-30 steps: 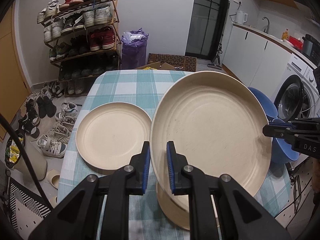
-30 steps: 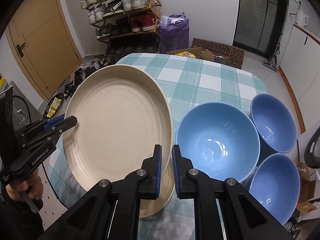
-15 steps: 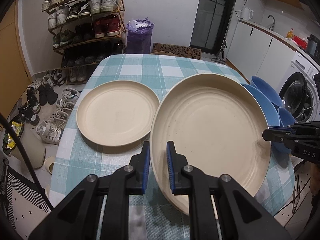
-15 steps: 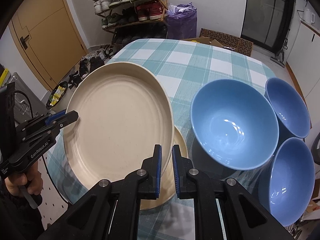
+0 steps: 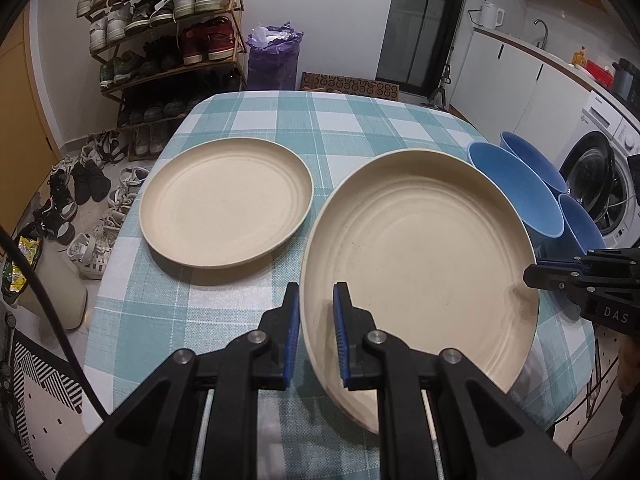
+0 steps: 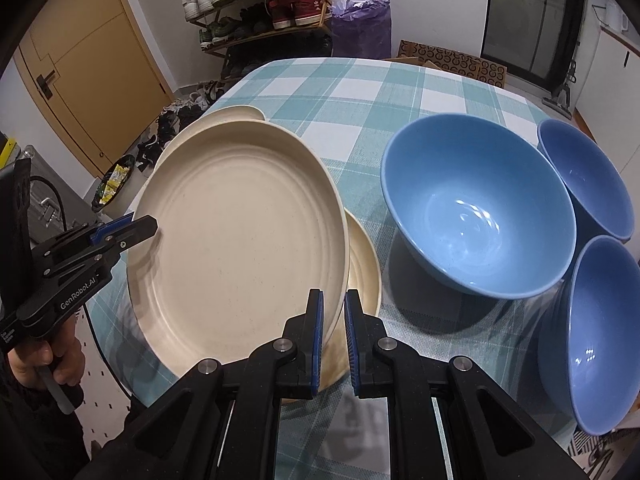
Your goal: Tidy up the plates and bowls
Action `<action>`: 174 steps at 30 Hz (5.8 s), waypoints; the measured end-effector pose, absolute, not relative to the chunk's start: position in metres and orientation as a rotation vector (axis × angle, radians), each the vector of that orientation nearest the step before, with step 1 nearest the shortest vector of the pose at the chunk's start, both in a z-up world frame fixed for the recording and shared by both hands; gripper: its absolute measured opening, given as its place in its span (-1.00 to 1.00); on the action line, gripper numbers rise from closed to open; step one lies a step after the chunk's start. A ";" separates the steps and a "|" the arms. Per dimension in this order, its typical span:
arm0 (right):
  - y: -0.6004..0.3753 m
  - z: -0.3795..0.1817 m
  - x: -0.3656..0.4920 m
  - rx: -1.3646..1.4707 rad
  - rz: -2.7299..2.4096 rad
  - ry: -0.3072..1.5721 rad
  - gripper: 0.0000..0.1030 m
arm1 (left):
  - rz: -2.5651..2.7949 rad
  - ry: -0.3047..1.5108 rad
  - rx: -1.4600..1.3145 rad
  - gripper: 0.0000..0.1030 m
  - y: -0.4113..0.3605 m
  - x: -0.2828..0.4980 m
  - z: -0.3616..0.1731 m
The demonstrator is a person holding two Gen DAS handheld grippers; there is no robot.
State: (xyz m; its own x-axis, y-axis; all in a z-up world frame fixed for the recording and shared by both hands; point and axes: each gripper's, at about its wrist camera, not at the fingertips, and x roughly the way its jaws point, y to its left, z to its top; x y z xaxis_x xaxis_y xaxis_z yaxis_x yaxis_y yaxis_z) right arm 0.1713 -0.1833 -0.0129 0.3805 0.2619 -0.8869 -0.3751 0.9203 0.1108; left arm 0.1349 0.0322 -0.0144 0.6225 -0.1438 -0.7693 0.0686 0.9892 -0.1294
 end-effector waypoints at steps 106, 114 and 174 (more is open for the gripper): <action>-0.150 0.053 0.153 -0.097 0.526 0.800 0.98 | -0.058 0.751 -0.175 1.00 0.080 0.114 0.017; -0.135 0.087 0.155 -0.106 0.548 0.752 0.98 | -0.049 0.713 -0.173 1.00 0.093 0.114 0.037; -0.027 -0.008 0.308 -0.062 0.519 1.015 0.98 | 0.127 0.854 -0.276 1.00 0.183 0.224 -0.031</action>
